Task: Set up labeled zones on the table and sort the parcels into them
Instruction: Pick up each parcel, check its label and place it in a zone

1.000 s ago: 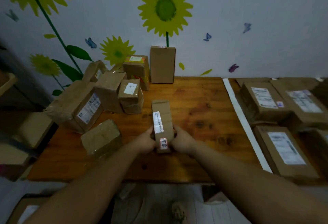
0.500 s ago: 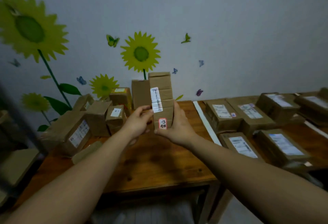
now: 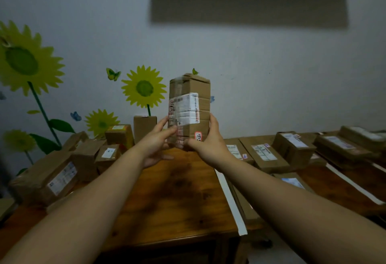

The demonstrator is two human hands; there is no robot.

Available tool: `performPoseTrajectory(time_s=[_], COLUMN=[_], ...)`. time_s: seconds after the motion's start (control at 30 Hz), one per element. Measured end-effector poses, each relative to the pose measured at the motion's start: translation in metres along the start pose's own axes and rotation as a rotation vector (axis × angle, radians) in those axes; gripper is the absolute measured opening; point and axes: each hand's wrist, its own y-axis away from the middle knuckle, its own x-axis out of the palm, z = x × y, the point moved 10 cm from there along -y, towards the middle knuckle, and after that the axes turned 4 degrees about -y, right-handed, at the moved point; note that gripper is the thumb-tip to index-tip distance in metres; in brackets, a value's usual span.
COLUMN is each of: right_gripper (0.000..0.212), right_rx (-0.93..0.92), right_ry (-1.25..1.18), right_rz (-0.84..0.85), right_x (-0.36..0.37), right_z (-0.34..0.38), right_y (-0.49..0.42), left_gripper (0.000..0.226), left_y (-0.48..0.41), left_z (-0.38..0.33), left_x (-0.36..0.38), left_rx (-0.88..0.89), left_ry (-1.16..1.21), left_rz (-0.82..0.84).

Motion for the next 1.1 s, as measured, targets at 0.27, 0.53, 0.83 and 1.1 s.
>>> performPoseTrajectory(time_s=[0.27, 0.53, 0.83, 1.1], right_gripper=[0.090, 0.055, 0.089, 0.052], right_rx=[0.086, 0.121, 0.039, 0.199], right_ry=[-0.201, -0.300, -0.379, -0.263], right_rz=[0.154, 0.087, -0.036, -0.145], right_x=[-0.008, -0.015, -0.031, -0.039], right_z=[-0.009, 0.004, 0.023, -0.025], right_y=[0.000, -0.015, -0.028, -0.010], left_gripper=[0.042, 0.035, 0.037, 0.041], left_y=[-0.002, 0.001, 0.007, -0.008], left_z=[-0.009, -0.029, -0.029, -0.007], left_x=[0.007, -0.019, -0.022, -0.055], left_rx=[0.054, 0.159, 0.060, 0.054], left_ry=[0.130, -0.019, -0.019, 0.053], left_rz=[-0.099, -0.286, -0.057, -0.327])
